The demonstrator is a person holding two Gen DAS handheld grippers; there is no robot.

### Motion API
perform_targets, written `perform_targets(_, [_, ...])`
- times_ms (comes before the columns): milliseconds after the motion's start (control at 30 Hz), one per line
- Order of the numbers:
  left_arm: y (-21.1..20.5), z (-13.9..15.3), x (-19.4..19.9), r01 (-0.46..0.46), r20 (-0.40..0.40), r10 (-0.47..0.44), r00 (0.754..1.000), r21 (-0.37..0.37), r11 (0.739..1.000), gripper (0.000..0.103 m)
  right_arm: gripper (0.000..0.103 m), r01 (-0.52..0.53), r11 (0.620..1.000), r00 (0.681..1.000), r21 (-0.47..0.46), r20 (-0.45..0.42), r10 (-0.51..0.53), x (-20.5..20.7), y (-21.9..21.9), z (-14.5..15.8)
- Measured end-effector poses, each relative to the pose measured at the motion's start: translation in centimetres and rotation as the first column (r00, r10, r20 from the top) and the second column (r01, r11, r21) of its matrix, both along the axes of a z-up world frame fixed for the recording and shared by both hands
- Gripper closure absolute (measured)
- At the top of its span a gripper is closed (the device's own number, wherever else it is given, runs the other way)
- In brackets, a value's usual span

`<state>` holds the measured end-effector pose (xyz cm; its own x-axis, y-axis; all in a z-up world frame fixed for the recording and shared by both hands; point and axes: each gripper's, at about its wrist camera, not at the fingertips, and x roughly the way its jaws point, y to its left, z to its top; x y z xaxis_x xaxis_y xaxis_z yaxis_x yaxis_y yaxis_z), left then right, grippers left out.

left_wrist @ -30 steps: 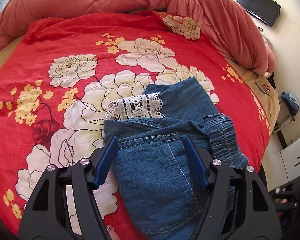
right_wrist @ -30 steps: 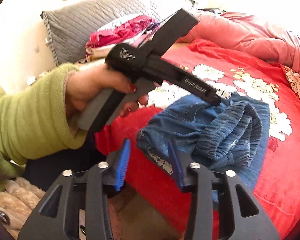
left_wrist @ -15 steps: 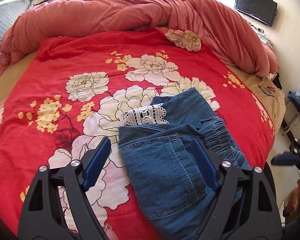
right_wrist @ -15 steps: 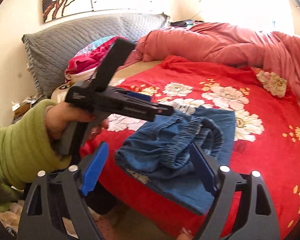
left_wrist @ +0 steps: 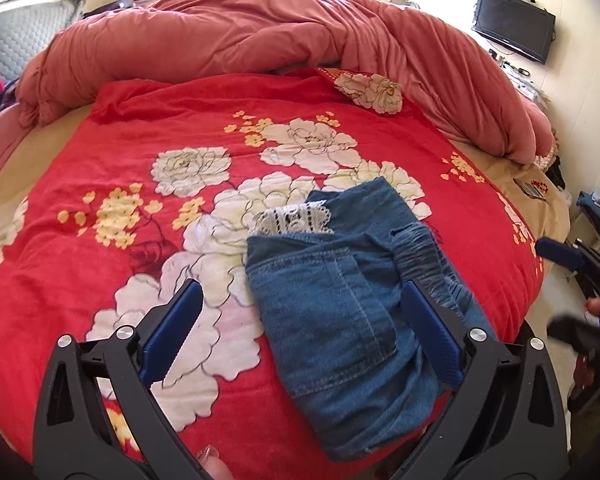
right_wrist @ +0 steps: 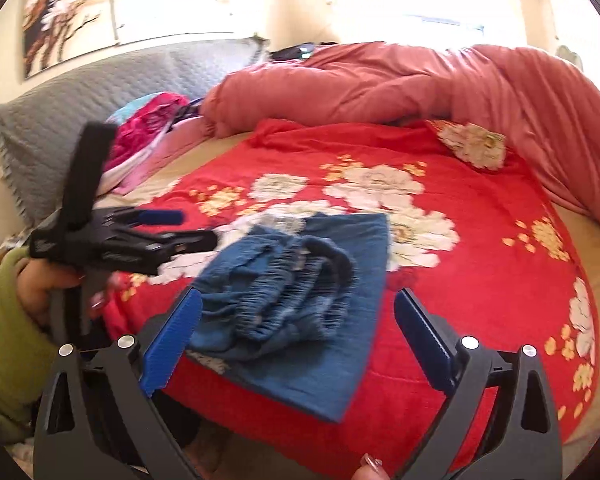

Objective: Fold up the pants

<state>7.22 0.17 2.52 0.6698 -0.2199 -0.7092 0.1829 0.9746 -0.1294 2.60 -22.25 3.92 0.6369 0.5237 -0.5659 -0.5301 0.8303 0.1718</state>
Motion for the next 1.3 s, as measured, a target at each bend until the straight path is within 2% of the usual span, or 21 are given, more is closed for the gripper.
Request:
perform_targets(167, [0.6,-0.1,-0.7,-0.042,-0.001,0.042,0.999,0.022,0.999,0.009,0.007,0.082,0.997,0.996,0.010,-0.030,-0.082,1.0,-1.6,-0.6])
perform_targets(300, [1.1,-0.4,-1.1,-0.068,-0.013,0.068,0.998,0.011,0.998,0.009,0.007,0.142,0.990,0.989,-0.017,-0.042,-0.142,1.6,-2.4,-1.1])
perform_targets(533, [1.3,-2.3,-0.7,-0.082,-0.075,0.082,0.994,-0.004,0.997,0.009,0.007,0.205,0.977,0.974,-0.052,-0.092,-0.209,3.1,-3.0,-2.6])
perform_targets(633, [1.7,-3.1,-0.1,-0.088,-0.108,0.084,0.991,-0.036,0.995,0.009,0.007,0.215,0.975,0.968,-0.062,-0.122,-0.221,4.0,-2.9,-3.6])
perform_targets(933, [1.4,-4.6,1.0,-0.067,-0.166,0.042,0.985,-0.149,0.987,0.010,0.007,0.180,0.983,0.961,-0.047,-0.207,-0.185,6.8,-1.5,-5.8])
perform_targets(1033, [0.3,-5.0,1.0,-0.030,-0.172,0.006,0.985,-0.140,0.990,0.010,0.008,0.152,0.988,0.959,-0.028,-0.240,-0.154,7.6,-1.0,-6.3])
perform_targets(1133, [-0.7,-5.6,1.3,-0.003,-0.192,-0.022,0.981,-0.133,0.991,0.010,0.024,0.081,0.997,0.954,0.000,-0.289,-0.078,8.5,-0.1,-7.4])
perform_targets(1167, [-0.9,-5.8,1.3,-0.003,-0.193,-0.022,0.981,-0.129,0.992,0.010,0.024,0.073,0.997,0.946,0.030,-0.317,-0.059,8.7,0.1,-8.0])
perform_targets(1300, [-1.1,-6.0,1.9,-0.017,-0.193,-0.009,0.981,-0.133,0.991,0.010,0.024,0.064,0.995,0.941,0.078,-0.335,-0.034,9.2,0.0,-8.5])
